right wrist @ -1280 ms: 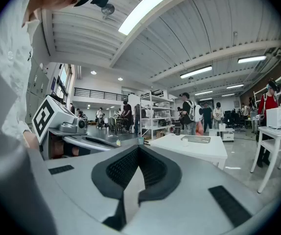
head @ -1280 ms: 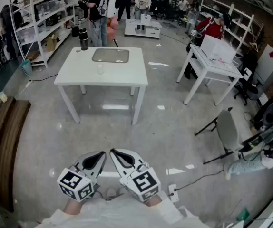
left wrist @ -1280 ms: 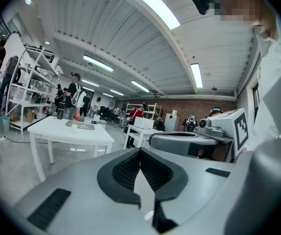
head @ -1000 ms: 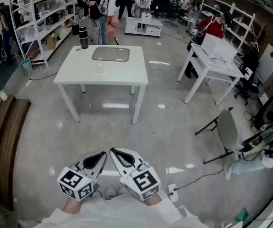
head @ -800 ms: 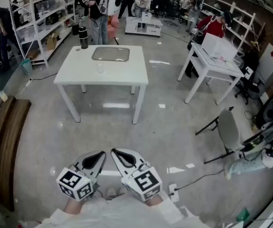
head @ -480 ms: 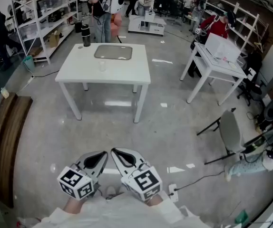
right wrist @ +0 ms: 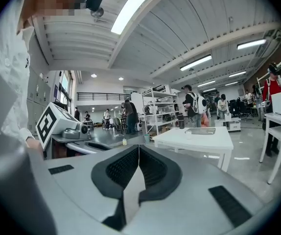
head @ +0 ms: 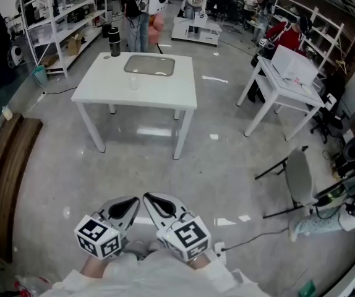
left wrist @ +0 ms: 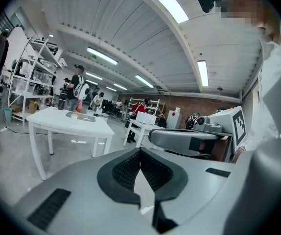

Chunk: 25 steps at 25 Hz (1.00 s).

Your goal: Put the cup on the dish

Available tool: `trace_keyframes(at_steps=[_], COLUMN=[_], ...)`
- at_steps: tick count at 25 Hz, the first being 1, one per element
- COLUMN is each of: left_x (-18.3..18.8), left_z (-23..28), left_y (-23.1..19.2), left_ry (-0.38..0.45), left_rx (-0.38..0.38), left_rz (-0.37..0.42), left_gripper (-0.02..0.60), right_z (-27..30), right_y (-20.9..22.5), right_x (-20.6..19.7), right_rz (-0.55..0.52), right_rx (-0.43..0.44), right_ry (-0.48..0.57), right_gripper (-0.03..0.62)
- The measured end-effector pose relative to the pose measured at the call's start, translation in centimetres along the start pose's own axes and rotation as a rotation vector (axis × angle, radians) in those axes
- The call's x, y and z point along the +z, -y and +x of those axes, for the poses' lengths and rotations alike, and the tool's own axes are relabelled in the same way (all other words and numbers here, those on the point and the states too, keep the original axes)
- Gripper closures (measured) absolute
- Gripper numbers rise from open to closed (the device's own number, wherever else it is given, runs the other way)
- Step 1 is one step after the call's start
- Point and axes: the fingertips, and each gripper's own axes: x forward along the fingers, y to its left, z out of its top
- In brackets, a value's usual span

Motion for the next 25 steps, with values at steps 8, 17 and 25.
trace_keyframes(at_steps=[8, 17, 25], left_x=[-2.8, -0.4, 6.0], left_z=[1.5, 5.3, 10.0], left_y=[-0.3, -7.0, -14.5], left_ry=[-0.039, -0.029, -0.056], left_rx=[0.01, 0.036, -0.031], left_rz=[-0.051, -0.06, 0.083], left_gripper=[0.574, 0.572, 0.572], right_z=[-0.2, 4.5, 13.5], right_y=[0.6, 6.7, 12.0], right_x=[-1.5, -1.4, 2.8], right_rz=[0.016, 0.017, -0.043], right_rx=[0.011, -0.057, -0.063], right_ry=[0.015, -0.017, -0.012], right_gripper=[0.579, 0.579, 0.579])
